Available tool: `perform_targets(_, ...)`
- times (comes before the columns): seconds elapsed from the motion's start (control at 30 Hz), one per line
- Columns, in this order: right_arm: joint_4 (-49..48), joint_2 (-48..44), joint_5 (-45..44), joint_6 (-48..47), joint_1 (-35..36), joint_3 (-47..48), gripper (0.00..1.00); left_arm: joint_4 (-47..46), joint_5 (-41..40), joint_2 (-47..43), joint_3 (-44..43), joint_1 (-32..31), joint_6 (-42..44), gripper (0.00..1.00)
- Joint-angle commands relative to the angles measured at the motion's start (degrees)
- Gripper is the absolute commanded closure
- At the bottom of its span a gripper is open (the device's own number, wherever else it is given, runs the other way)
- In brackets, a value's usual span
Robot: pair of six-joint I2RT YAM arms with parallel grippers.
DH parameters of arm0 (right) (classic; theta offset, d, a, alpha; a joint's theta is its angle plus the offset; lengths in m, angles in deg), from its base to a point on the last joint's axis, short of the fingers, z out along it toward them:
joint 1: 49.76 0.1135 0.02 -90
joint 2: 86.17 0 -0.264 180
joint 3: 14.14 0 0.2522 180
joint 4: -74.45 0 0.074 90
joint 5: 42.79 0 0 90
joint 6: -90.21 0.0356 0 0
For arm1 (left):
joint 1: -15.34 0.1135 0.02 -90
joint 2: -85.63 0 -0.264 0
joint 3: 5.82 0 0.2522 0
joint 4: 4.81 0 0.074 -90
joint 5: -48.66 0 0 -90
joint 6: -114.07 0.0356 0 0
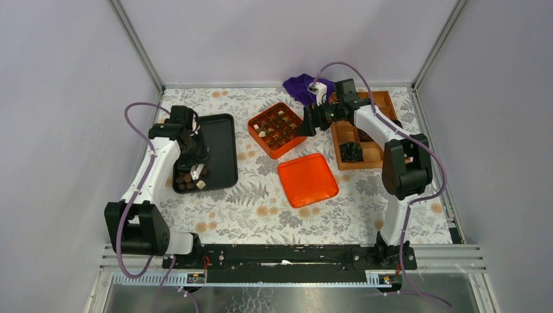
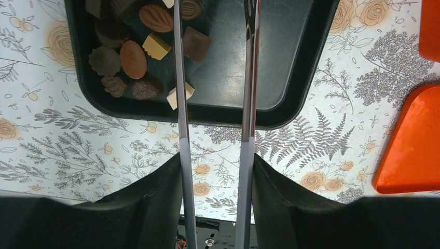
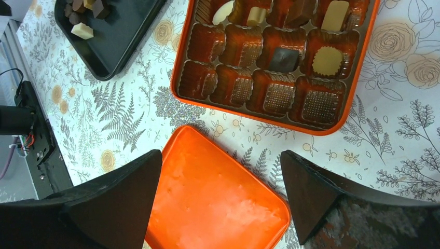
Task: Pack the chocolate
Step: Pick up the fake chocolate from the plate.
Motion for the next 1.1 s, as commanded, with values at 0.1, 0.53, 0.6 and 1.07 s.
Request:
perform_targets(0.1, -1.5, -1.1, 3.3, 0.5, 0.2, 0.7, 0.08, -4.1, 2.9, 2.3, -0.6, 2.5, 3.5, 0.47)
perform_targets(0.53, -1.8, -1.1, 3.2, 0.6, 0.2, 0.1, 0.08, -6.2, 4.4, 6.8, -2.1, 4.8, 5.2, 0.54)
perform_targets(0.6, -1.8, -1.0, 3.3, 0.6, 0.2, 0.1, 0.08, -6.2, 4.7, 7.4, -2.4, 5.0, 5.3, 0.55)
perform_targets(1.07, -1.8, -0.9, 3.7, 0.6, 0.2, -0.1, 0.08, -6.8, 7.0, 8.3, -2.0, 5.1, 4.0, 0.75)
